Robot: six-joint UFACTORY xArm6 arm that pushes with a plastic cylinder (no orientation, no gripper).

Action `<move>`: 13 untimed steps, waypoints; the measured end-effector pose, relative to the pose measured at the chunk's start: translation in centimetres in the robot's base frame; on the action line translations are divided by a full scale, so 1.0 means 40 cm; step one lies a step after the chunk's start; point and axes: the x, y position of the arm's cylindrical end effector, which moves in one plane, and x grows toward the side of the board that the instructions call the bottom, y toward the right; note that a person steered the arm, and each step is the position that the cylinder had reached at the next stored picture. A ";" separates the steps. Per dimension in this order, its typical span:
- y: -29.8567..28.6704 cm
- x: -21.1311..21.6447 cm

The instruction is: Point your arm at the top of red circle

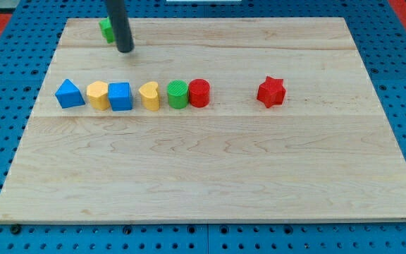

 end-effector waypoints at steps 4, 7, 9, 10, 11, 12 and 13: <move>0.093 0.027; 0.093 0.034; 0.100 0.036; 0.103 0.036; 0.117 0.036; 0.121 0.036; 0.148 0.036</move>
